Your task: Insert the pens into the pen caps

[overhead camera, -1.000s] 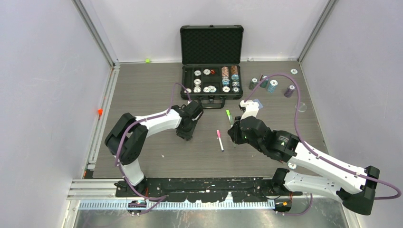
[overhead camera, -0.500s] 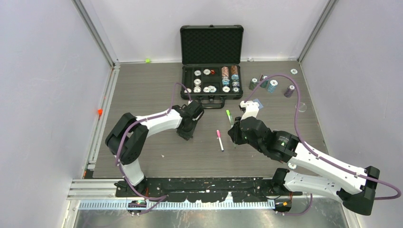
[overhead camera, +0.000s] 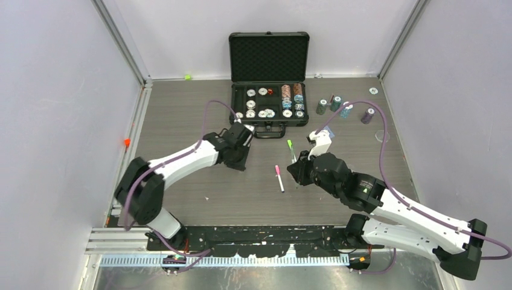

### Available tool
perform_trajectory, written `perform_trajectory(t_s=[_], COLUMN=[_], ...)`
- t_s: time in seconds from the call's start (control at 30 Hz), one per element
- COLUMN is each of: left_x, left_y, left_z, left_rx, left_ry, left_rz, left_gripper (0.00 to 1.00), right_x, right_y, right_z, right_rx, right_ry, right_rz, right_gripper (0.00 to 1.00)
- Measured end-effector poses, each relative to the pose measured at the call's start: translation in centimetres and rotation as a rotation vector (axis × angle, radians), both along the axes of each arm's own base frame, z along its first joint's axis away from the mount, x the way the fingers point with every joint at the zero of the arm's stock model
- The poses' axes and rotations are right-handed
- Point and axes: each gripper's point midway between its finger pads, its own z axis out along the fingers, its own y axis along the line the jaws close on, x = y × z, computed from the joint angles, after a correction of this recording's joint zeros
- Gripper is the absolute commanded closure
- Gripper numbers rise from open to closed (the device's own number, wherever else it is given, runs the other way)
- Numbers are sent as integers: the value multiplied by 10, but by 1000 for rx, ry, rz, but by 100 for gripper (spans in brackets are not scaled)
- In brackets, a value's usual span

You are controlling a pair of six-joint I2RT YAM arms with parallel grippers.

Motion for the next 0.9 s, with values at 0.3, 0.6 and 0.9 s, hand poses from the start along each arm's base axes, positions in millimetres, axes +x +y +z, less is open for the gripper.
perform_trajectory(t_s=[0.3, 0.6, 0.9], left_x=[12, 11, 4], left_y=[-19, 1, -8], left_z=[124, 186, 235], left_rx=[-336, -525, -811], left_ry=[-293, -556, -660], left_rz=[46, 120, 160], left_gripper=[100, 100, 100], right_x=[2, 2, -14], right_y=[21, 45, 71], right_z=[25, 56, 68], right_rx=[59, 122, 138], right_ry=[-131, -261, -300], right_rz=[130, 249, 439], right_gripper=[99, 100, 100])
